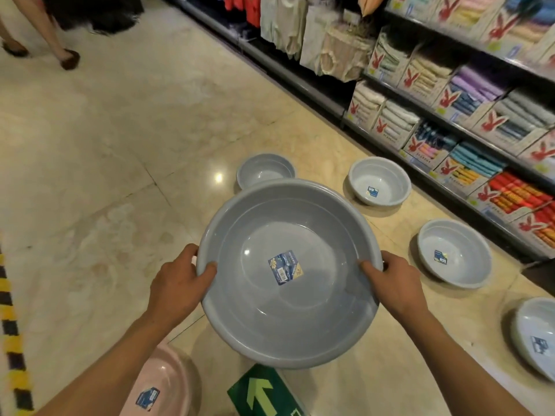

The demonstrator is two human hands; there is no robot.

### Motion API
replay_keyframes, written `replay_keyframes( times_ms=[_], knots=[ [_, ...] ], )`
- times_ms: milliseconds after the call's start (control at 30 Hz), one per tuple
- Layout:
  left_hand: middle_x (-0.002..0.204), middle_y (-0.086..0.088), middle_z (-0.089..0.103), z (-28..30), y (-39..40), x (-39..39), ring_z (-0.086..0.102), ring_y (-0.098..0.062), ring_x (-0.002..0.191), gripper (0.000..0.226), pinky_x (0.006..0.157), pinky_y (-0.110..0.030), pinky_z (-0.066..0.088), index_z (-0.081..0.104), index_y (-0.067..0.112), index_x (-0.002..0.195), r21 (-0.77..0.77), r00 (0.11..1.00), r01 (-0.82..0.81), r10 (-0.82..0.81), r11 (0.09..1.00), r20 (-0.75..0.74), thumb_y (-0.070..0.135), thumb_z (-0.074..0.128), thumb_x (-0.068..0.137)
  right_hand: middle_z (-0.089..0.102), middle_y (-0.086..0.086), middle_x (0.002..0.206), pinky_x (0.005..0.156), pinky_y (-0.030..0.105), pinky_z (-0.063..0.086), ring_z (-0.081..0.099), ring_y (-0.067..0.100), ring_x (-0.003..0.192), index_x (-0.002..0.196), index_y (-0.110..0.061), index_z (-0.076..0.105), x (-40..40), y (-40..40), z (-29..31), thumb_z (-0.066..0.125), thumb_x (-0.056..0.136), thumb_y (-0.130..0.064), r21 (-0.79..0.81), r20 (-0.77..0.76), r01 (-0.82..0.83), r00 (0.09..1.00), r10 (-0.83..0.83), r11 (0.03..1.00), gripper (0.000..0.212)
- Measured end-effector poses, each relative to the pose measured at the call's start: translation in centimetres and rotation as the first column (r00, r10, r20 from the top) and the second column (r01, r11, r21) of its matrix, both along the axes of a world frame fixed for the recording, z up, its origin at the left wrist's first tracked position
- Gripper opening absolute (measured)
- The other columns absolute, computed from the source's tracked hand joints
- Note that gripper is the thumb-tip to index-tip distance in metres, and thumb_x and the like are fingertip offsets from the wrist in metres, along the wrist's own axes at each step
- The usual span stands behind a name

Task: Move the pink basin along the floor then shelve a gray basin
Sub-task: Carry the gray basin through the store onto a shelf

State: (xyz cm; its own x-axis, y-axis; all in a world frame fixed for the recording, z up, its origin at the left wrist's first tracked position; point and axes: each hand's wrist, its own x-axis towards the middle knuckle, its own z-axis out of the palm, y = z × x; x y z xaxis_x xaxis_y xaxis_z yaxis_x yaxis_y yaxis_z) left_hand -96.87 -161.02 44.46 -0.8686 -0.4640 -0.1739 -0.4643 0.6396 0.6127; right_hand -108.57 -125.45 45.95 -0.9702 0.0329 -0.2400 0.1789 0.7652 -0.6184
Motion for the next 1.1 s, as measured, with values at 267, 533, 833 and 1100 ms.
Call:
replay_keyframes(
  times_ms=[267, 533, 833, 1100],
  knots=[
    [0.061, 0.007, 0.072, -4.4, -4.2, -5.7, 0.070, -0.013, 0.056, 0.011, 0.059, -0.044, 0.060, 0.060, 0.032, 0.096, 0.148, 0.999, -0.050, 0.048, 0.988, 0.016, 0.040, 0.066, 0.091, 0.068, -0.003, 0.072, 0.053, 0.027, 0.044, 0.063, 0.015, 0.064, 0.091, -0.020, 0.070, -5.1, -4.6, -3.7, 0.064, 0.087, -0.035, 0.015, 0.057, 0.012, 0.998, -0.013, 1.000, 0.017],
    [0.065, 0.002, 0.074, -6.2, -10.5, -13.8, 0.072, -0.020, 0.062, 0.015, 0.067, -0.050, 0.060, 0.062, 0.028, 0.100, 0.193, 0.995, -0.081, 0.068, 0.978, 0.074, 0.039, 0.064, 0.091, 0.070, -0.003, 0.072, 0.065, 0.041, 0.058, 0.065, 0.018, 0.066, 0.094, -0.026, 0.071, -13.6, -10.9, -7.0, 0.064, 0.086, -0.042, 0.042, 0.089, 0.038, 0.995, -0.042, 0.998, 0.020],
    [0.065, 0.004, 0.073, -9.9, -15.0, -23.8, 0.071, -0.014, 0.060, 0.020, 0.059, -0.042, 0.060, 0.061, 0.029, 0.099, 0.181, 0.996, -0.061, 0.049, 0.982, 0.074, 0.046, 0.062, 0.089, 0.070, -0.003, 0.074, 0.055, 0.029, 0.046, 0.064, 0.014, 0.065, 0.104, -0.022, 0.073, -24.0, -15.5, -10.0, 0.064, 0.089, -0.038, 0.043, 0.124, 0.021, 0.992, -0.026, 0.999, 0.024],
    [0.058, 0.000, 0.068, -14.3, -18.3, -34.7, 0.067, -0.017, 0.055, 0.030, 0.050, -0.027, 0.046, 0.060, 0.025, 0.093, 0.203, 0.994, -0.084, 0.068, 0.976, 0.087, 0.053, 0.059, 0.083, 0.068, -0.005, 0.073, 0.060, 0.033, 0.049, 0.063, 0.014, 0.067, 0.107, -0.022, 0.071, -35.0, -18.6, -15.1, 0.064, 0.089, -0.037, 0.042, 0.145, 0.027, 0.989, -0.033, 0.999, 0.024]
  ],
)
